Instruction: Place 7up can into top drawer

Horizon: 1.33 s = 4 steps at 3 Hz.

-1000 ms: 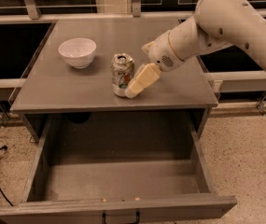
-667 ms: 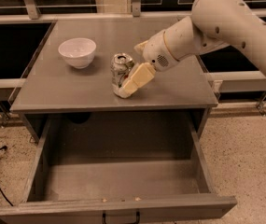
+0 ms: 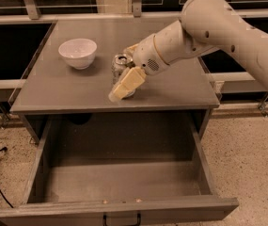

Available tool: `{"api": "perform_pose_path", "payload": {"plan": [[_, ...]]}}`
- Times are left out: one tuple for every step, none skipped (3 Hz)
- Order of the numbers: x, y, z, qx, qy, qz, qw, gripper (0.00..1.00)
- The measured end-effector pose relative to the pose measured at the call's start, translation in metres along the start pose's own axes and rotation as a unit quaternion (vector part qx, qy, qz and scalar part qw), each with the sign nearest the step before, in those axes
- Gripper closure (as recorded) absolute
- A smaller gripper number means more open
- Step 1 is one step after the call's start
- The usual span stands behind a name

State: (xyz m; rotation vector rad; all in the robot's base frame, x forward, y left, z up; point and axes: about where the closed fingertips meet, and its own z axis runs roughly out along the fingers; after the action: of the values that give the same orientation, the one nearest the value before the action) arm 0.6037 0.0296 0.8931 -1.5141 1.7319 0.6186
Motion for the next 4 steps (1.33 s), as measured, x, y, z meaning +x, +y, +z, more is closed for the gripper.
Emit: {"api": "perform_pose_path", "payload": {"plan": [[0.0023,-0.0050,0.0076,0.009,0.004,-0.003,0.9999,0.00],[0.0051,-0.0108,0.0135,0.018,0.008,-0.005,0.9998,0.27],[0.0051,-0.0108,0.0135,0.018,0.008,-0.005,0.9998,0.58],[0.0051,-0.0108,0.0136,0.018,0.008,-0.005,0.9998,0.81]]}}
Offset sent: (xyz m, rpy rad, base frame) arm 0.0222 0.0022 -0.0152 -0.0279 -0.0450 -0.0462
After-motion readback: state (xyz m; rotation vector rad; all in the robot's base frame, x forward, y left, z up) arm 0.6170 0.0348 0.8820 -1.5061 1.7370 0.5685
